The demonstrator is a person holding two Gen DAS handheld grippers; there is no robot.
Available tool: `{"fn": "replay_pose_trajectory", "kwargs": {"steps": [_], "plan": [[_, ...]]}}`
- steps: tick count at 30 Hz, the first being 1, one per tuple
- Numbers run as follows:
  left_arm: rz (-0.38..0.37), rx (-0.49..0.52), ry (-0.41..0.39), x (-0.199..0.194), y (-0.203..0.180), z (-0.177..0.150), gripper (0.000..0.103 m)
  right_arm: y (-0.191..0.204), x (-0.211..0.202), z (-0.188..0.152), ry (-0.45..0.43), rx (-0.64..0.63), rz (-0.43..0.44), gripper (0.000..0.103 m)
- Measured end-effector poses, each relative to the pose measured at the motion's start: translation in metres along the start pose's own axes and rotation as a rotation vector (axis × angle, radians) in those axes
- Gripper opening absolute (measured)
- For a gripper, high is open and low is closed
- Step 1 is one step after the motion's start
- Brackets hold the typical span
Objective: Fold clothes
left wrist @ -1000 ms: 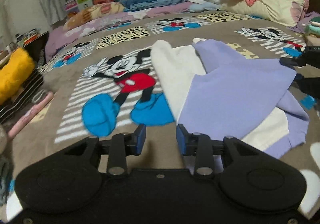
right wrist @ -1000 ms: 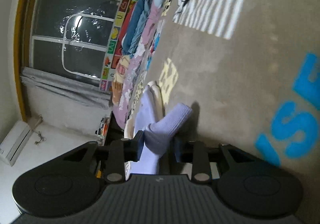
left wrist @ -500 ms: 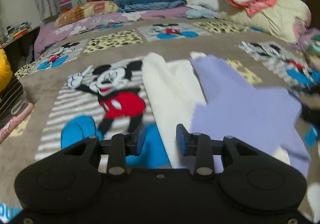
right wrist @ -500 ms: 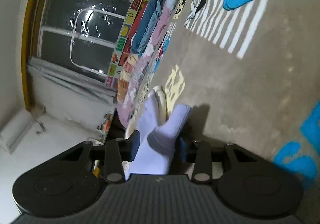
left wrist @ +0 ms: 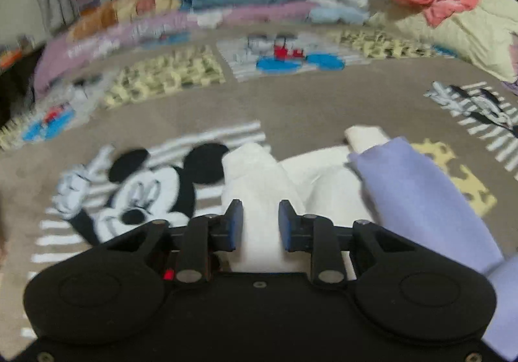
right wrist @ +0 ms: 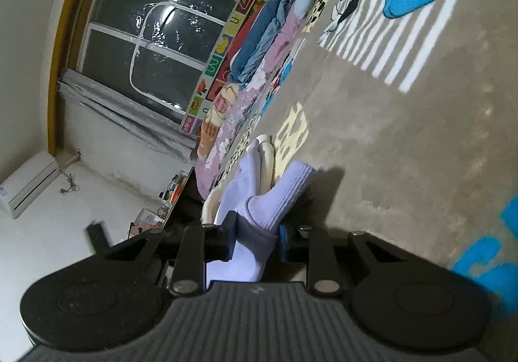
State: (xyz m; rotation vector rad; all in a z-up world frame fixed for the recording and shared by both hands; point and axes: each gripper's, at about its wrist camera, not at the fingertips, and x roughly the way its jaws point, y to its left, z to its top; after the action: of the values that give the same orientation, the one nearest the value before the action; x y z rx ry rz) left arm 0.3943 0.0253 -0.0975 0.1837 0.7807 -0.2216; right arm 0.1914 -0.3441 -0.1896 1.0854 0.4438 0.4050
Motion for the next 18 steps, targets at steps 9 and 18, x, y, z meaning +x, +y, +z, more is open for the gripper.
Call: {"fn": "replay_pose_trajectory", "kwargs": {"steps": [9, 18], "plan": [[0.018, -0.05, -0.03, 0.002, 0.012, 0.033, 0.024, -0.002, 0.0, 0.0, 0.0, -0.006, 0.031, 0.027], [0.016, -0.095, -0.062, -0.005, 0.026, 0.036, 0.025, -0.004, 0.001, 0.0, 0.0, -0.006, 0.048, 0.027]]}}
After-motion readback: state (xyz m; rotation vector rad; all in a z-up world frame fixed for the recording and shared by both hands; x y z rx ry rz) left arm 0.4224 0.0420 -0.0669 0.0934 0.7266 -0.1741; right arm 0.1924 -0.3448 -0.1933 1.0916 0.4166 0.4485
